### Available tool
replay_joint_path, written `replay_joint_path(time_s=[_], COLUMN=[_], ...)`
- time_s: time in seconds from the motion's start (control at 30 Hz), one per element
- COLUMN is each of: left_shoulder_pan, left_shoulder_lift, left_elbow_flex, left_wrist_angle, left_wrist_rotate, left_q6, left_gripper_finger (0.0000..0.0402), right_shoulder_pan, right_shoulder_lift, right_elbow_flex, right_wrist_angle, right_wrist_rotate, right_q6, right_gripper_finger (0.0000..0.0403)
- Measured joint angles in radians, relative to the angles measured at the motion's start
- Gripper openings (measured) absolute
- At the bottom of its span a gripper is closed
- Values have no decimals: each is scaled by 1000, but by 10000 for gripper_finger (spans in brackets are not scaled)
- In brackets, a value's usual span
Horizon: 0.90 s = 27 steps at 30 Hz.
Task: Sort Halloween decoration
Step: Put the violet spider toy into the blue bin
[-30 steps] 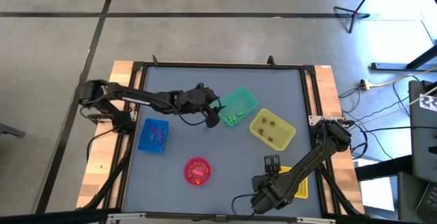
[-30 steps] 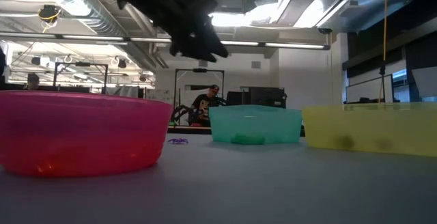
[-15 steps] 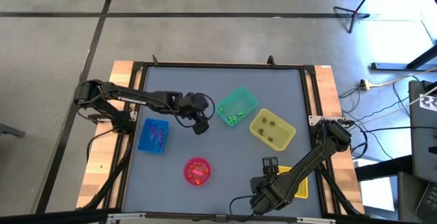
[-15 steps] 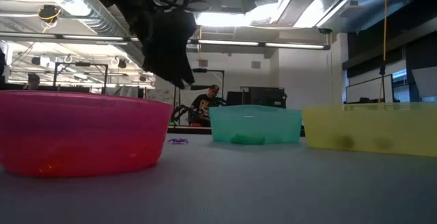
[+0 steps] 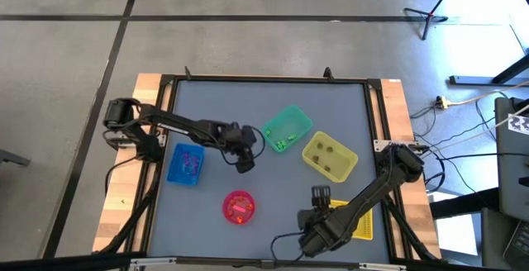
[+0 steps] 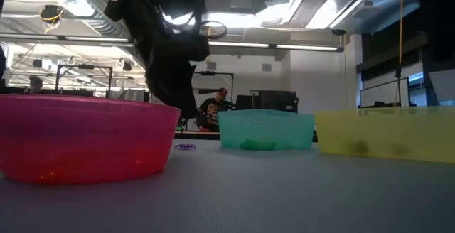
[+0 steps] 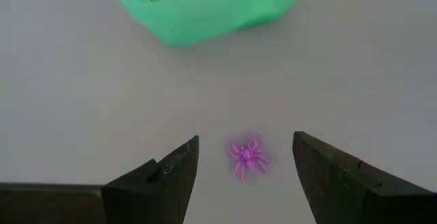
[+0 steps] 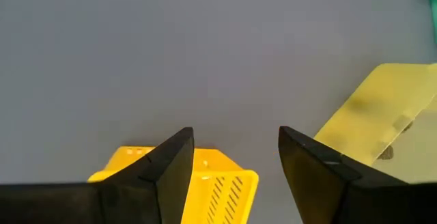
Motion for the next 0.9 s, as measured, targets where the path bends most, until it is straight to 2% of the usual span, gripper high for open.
replay_joint_path(time_s=[0.3,0.6,0.9], left_shoulder_pan=[-5,-13,-49], left_shoulder_lift=[35,46,86], left_elbow_flex=[0,0,0], left_wrist_angle=[8,14,36], left_wrist_rotate=[-1,-8,-39], left_q6=[-39,-76,-76], left_gripper_finger=[220,220,220], right_shoulder_pan=[-12,-11,-27], right_shoulder_lift=[-37,-170,-328], right_elbow_flex=[0,0,0], right_wrist_angle=[-39,-45,-42], right_wrist_rotate=[43,142,276], right_q6=[-47,-53,-163], right_gripper_finger=[214,214,214])
